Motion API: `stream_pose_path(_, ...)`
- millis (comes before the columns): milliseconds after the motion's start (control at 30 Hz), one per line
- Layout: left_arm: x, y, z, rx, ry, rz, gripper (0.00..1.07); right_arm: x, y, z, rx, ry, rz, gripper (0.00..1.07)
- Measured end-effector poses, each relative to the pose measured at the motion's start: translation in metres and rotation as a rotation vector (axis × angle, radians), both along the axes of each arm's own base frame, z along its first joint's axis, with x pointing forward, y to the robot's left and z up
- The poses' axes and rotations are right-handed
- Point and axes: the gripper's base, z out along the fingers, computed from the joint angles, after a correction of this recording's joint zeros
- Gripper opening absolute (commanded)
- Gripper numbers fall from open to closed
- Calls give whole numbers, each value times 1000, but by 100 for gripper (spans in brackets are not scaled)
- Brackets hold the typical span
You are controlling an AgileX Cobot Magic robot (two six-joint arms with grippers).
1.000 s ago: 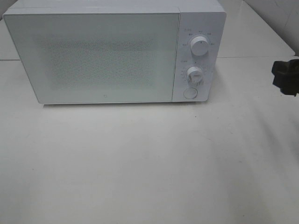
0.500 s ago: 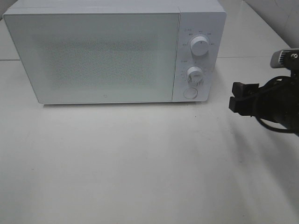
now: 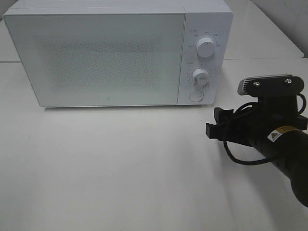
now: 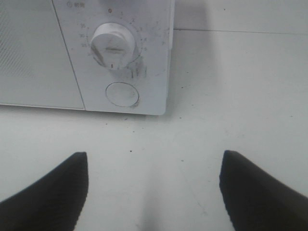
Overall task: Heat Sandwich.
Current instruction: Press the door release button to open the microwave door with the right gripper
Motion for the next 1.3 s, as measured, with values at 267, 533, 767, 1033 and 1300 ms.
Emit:
stream_pose_path(267,0,0,0,0,0,0,98,2,19,-2,14,7,21,74)
stream_pose_path(533,0,0,0,0,0,0,98,3,19,-3,63,15,-10,74)
stream_pose_path(767,0,0,0,0,0,0,98,3,19,-3,342,43,-144,74)
stream_pose_path(1033,0,0,0,0,0,0,98,3,19,-3,750,89,-337,73)
stream_pose_path(1300,0,0,0,0,0,0,98,3,19,-3,1189,135,-555,61)
